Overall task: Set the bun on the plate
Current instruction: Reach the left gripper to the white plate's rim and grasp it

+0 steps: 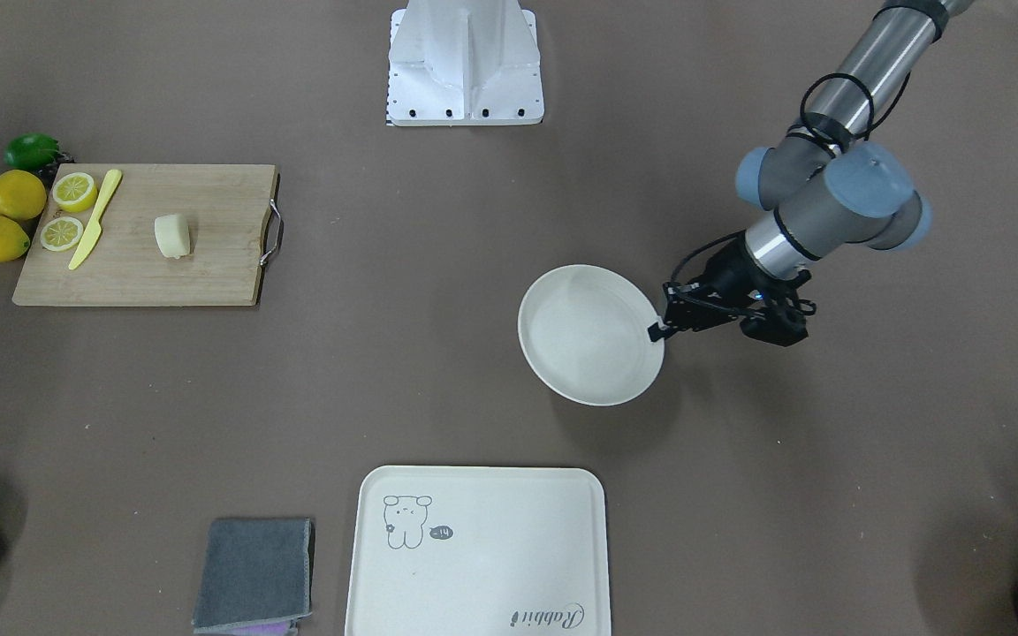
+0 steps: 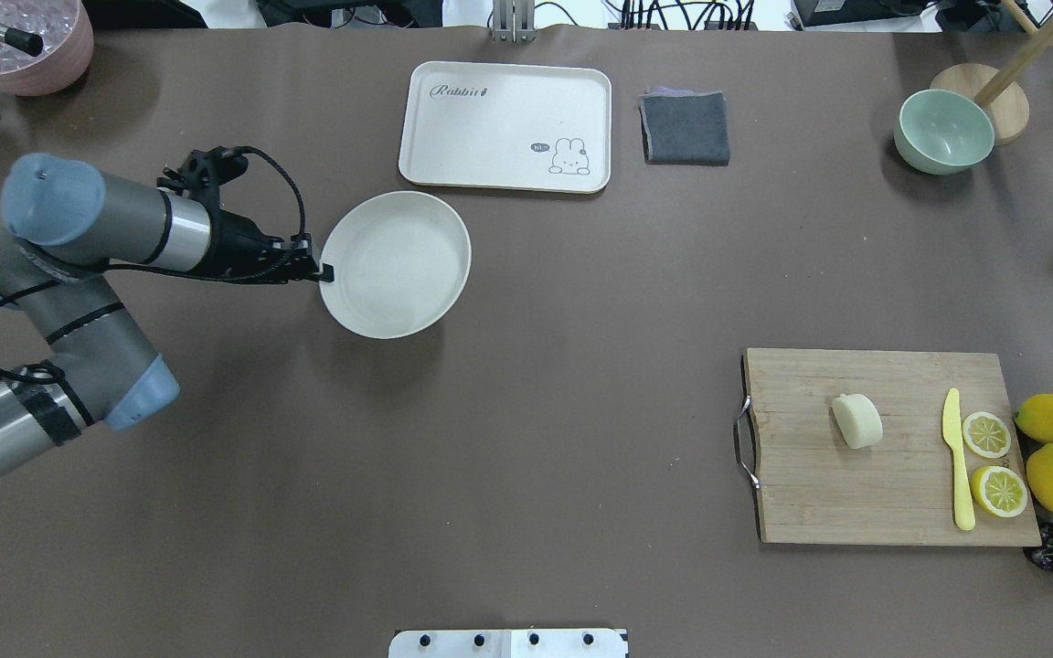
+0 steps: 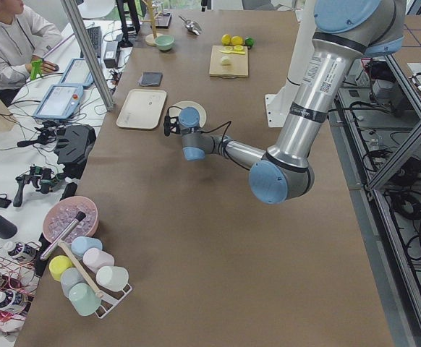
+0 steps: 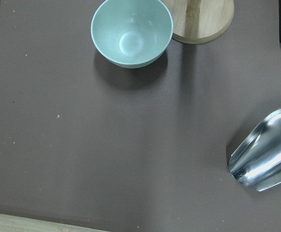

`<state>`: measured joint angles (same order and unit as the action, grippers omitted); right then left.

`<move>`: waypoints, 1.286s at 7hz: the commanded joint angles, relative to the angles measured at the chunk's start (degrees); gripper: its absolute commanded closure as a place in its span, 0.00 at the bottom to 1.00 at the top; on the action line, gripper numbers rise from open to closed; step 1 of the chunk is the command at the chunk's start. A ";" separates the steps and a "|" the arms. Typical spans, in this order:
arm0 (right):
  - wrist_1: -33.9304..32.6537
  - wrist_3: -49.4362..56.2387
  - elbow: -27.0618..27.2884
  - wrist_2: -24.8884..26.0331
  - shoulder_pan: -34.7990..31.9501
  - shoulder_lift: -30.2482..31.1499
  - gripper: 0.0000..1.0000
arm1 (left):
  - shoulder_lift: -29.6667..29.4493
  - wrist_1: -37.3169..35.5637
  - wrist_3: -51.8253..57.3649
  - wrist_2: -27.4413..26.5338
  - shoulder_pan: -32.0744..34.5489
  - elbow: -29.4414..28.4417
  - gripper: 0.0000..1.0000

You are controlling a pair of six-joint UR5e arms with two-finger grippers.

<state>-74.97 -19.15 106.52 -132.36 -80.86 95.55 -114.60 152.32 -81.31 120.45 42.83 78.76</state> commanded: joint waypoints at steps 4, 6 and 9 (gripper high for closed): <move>-0.09 -0.01 -0.09 0.00 0.00 -0.10 0.00 | -7.12 -23.88 -1.66 -12.60 -12.67 9.83 1.00; -0.09 -0.10 -0.09 0.00 0.00 -0.27 0.00 | -6.52 -24.17 -1.14 -14.54 -14.52 9.66 1.00; -0.09 -0.01 -0.26 0.09 0.00 -0.28 0.00 | -5.90 -24.17 0.18 -14.54 -14.53 9.75 1.00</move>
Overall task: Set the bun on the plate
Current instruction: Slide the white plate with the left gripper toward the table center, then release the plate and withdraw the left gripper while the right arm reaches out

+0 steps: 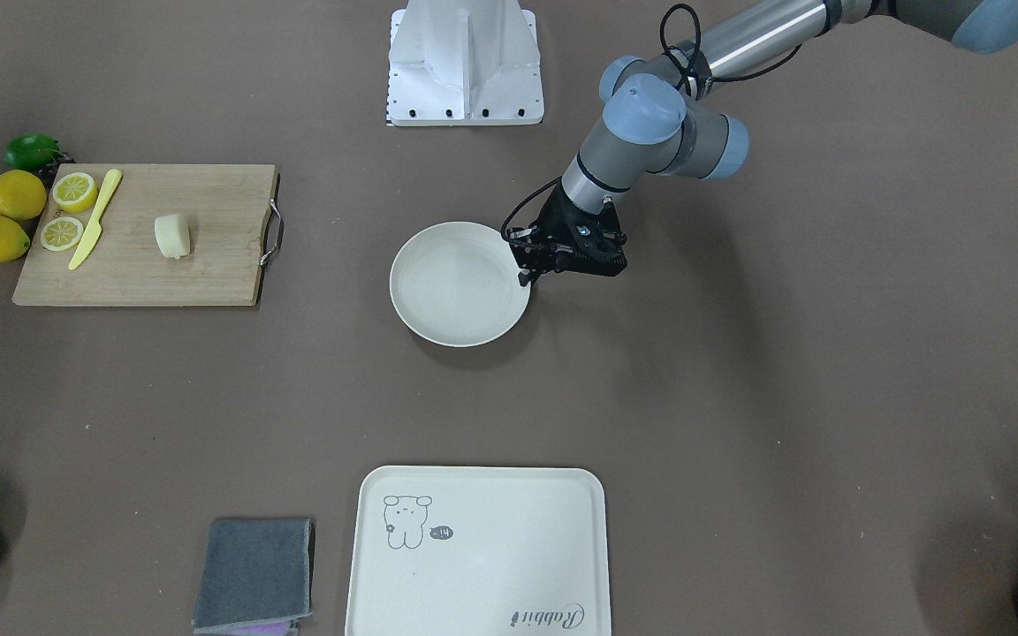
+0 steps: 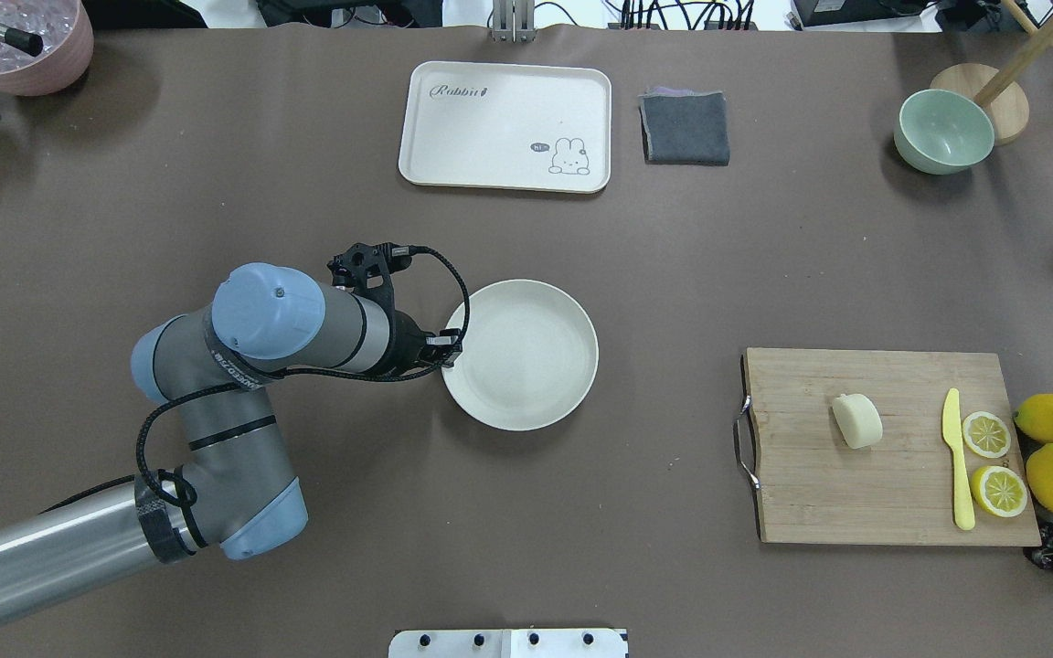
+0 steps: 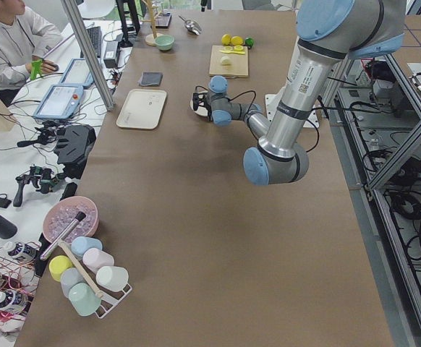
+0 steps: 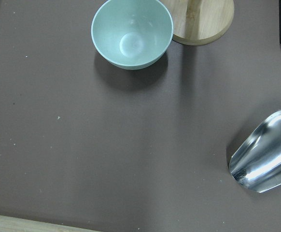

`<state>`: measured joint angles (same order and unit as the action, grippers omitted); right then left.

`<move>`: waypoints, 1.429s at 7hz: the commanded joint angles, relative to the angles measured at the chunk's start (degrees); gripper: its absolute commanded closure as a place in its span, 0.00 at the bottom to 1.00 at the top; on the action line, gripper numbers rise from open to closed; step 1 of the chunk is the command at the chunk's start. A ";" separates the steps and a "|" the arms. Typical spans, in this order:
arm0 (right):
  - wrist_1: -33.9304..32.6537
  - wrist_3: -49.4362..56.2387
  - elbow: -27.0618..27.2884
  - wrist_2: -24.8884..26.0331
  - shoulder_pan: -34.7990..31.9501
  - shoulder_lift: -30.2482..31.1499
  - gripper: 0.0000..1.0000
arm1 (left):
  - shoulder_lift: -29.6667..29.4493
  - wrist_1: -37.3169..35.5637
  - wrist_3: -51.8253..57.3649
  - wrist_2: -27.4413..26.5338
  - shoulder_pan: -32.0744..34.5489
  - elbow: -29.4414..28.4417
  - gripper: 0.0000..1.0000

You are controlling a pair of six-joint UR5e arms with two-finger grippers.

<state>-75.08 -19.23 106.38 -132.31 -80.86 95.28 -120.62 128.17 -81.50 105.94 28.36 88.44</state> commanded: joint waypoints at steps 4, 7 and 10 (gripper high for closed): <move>-0.33 -0.11 0.14 -0.06 0.00 -0.36 0.00 | 1.69 0.24 1.69 -0.12 0.29 3.29 0.02; -0.50 -12.11 1.19 0.21 4.81 -4.03 0.00 | 6.68 -1.95 8.08 4.50 6.59 8.83 0.02; -0.42 -26.24 3.65 2.91 13.15 -7.47 0.00 | 16.61 -2.22 25.79 20.75 25.46 10.79 0.02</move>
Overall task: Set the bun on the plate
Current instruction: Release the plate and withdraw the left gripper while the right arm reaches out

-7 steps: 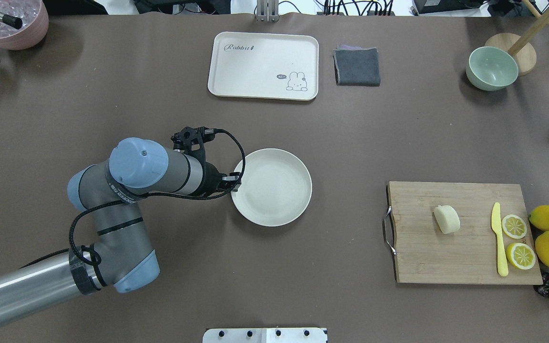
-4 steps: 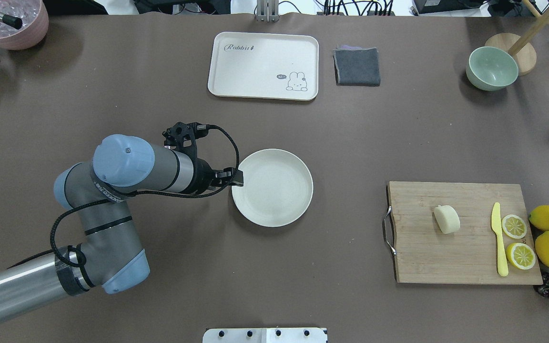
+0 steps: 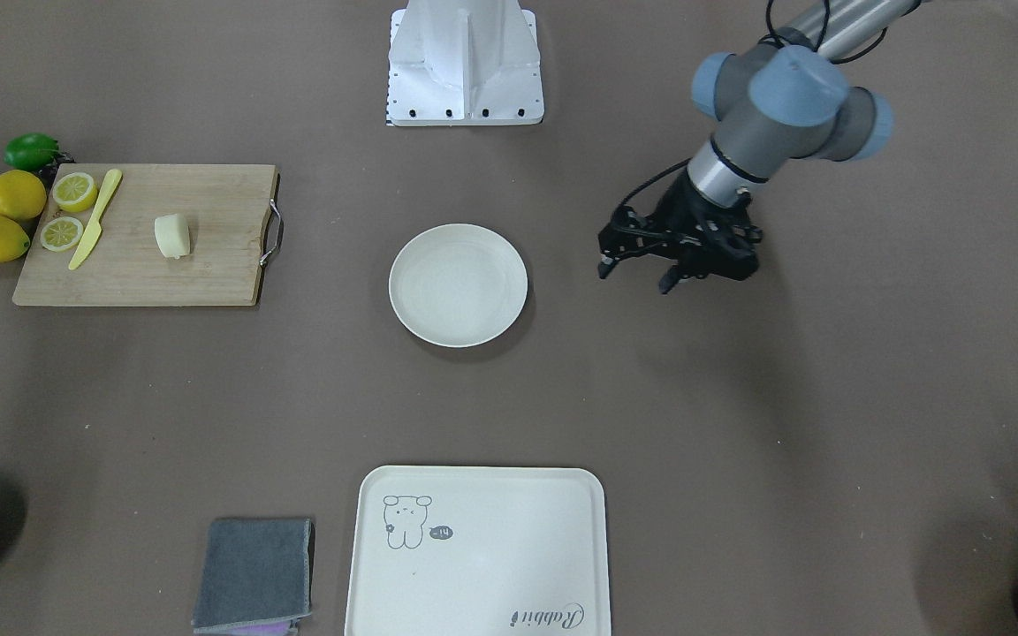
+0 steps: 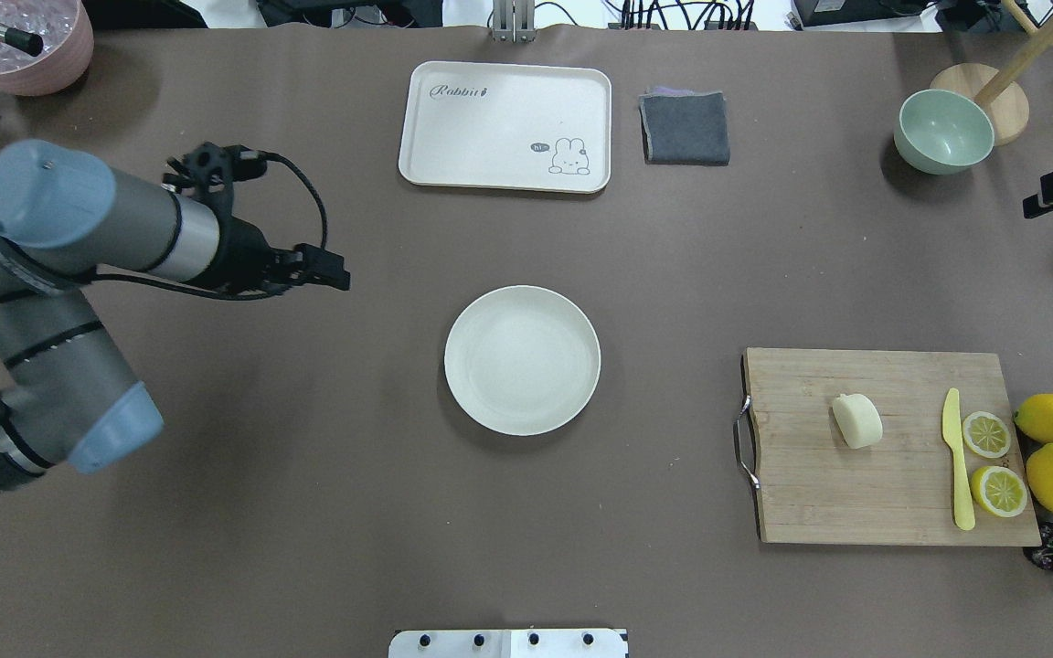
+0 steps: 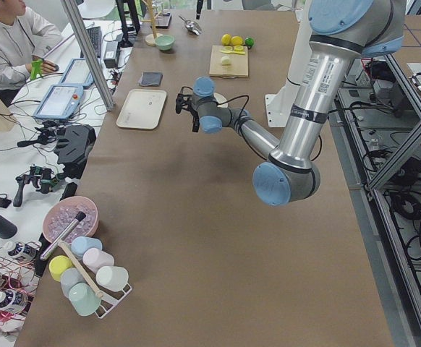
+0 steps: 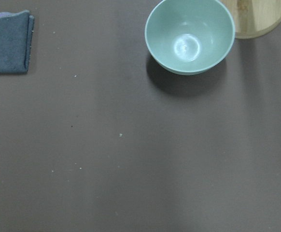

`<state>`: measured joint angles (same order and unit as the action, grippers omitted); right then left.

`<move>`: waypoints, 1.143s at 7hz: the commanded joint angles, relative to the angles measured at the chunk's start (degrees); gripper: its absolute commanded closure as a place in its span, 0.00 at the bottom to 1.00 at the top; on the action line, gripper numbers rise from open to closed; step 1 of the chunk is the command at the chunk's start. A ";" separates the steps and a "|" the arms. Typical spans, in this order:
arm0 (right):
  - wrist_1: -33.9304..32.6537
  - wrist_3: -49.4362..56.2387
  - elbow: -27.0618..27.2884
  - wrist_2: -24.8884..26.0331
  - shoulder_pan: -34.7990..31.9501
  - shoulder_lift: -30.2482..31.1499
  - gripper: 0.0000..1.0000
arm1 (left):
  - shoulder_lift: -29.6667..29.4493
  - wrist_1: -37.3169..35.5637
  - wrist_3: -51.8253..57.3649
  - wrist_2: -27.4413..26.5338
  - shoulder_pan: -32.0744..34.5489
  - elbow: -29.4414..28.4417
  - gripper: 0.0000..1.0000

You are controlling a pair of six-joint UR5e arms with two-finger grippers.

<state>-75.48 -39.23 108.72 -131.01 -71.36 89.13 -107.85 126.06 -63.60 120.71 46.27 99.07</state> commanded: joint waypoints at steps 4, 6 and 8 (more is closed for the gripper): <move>-0.71 -15.35 4.57 13.63 18.41 -1.60 0.00 | 11.95 -17.30 43.33 9.46 26.21 -0.02 0.02; -1.16 -15.35 4.49 14.99 24.22 -0.81 0.02 | 12.13 -17.96 47.34 9.46 27.82 -0.81 0.02; -0.11 -15.61 4.57 17.35 29.94 -0.02 0.04 | 12.05 -17.96 47.26 9.37 27.82 -0.81 0.02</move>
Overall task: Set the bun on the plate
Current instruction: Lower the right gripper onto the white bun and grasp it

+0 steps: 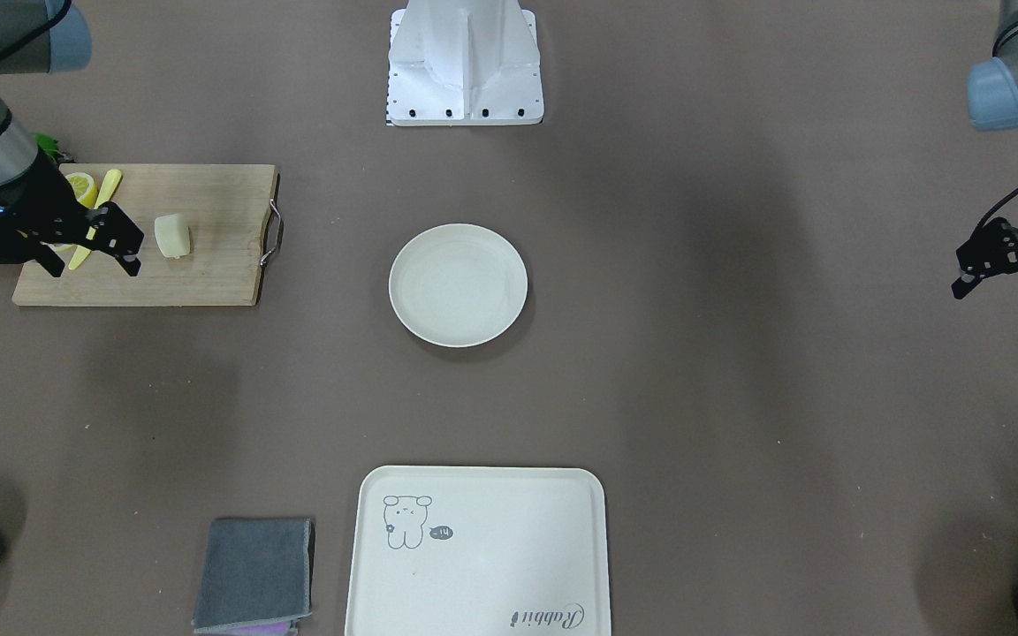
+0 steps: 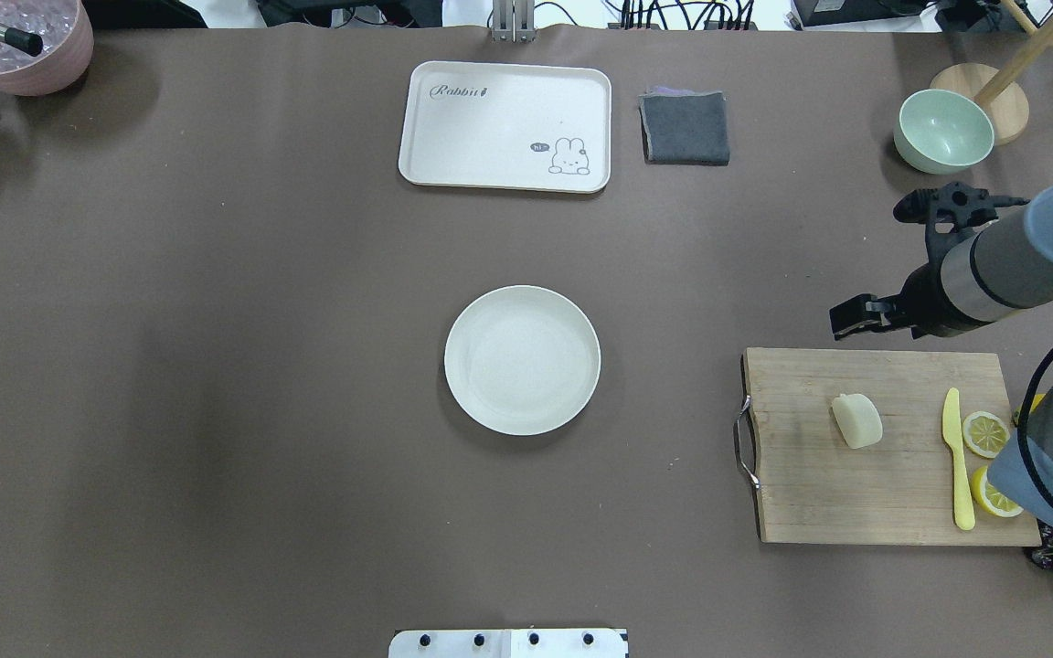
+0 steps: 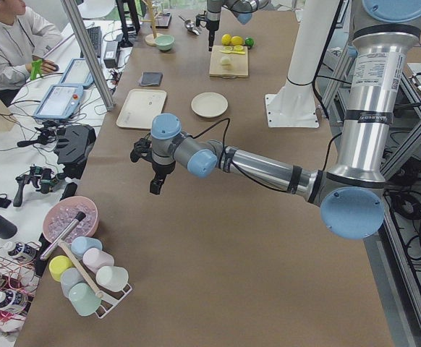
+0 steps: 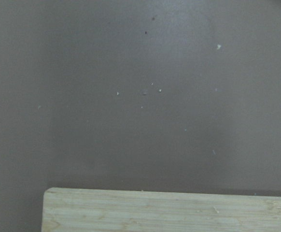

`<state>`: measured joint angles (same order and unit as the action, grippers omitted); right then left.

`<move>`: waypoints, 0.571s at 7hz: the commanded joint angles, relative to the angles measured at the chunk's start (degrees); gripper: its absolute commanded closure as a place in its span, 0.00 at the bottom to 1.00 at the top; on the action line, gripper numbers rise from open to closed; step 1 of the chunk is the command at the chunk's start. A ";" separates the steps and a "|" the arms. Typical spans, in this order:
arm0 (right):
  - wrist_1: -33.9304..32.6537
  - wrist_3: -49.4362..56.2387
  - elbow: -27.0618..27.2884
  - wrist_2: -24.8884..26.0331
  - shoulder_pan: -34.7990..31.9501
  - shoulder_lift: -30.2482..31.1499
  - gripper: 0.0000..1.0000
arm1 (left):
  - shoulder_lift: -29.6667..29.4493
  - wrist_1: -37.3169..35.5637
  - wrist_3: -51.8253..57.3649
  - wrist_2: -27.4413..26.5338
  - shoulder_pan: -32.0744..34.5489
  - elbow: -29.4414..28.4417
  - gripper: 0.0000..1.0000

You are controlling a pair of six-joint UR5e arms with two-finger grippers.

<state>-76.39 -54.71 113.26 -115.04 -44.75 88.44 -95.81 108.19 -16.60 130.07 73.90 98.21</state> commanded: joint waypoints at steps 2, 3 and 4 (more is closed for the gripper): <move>2.03 -0.05 -0.23 3.14 7.03 2.08 0.04 | 0.01 -0.08 0.26 0.10 0.19 0.06 0.02; 2.12 0.13 -0.23 3.41 8.09 3.22 0.05 | 0.01 0.01 0.26 0.10 0.19 0.06 0.02; 2.12 0.13 -0.23 4.37 9.32 4.18 0.06 | 0.01 0.01 0.26 0.10 0.19 0.14 0.02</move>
<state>-74.35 -54.66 113.06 -111.72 -37.07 91.40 -95.80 108.16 -16.35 130.15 74.09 98.29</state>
